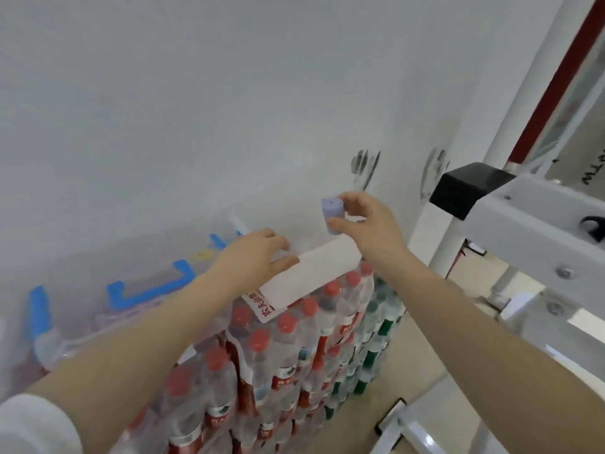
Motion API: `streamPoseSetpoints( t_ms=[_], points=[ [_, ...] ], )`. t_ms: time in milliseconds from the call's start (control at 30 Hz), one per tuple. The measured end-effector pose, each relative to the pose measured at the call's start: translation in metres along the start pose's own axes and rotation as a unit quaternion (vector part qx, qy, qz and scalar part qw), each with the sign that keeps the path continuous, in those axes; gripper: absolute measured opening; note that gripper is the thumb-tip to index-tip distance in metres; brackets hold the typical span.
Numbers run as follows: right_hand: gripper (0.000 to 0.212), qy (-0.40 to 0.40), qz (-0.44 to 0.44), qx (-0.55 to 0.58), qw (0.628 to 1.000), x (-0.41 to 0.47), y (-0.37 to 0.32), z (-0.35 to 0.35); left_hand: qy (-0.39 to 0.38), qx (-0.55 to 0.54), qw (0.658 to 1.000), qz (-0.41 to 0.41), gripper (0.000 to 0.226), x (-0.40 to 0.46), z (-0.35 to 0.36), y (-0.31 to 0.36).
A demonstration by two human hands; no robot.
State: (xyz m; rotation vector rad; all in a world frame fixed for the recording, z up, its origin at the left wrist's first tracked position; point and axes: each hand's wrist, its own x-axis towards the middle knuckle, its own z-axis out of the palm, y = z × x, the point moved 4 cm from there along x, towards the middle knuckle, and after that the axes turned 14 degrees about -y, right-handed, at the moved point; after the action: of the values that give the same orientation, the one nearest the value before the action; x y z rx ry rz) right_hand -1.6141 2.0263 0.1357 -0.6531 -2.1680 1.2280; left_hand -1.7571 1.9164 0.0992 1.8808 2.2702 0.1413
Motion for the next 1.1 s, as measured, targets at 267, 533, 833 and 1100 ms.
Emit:
streamPoseSetpoints(
  t_ms=[267, 533, 833, 1100],
  points=[
    [0.033, -0.382, -0.084, -0.331, 0.859, 0.133, 0.049, 0.038, 0.042, 0.07, 0.992, -0.096, 0.101, 0.028, -0.004, -0.017],
    [0.04, -0.581, -0.126, -0.466, 0.655, 0.161, 0.105, 0.11, 0.119, 0.079, 0.987, -0.07, 0.081, 0.024, 0.003, -0.023],
    [0.049, -0.591, -0.17, -0.447, 0.65, 0.153, 0.109, 0.108, 0.104, 0.083, 0.991, -0.033, 0.074, 0.022, 0.0, -0.025],
    [0.017, -0.219, -0.369, -0.335, 0.839, 0.187, 0.032, 0.039, 0.105, 0.094, 0.99, -0.014, 0.072, 0.022, 0.003, -0.026]
  ],
)
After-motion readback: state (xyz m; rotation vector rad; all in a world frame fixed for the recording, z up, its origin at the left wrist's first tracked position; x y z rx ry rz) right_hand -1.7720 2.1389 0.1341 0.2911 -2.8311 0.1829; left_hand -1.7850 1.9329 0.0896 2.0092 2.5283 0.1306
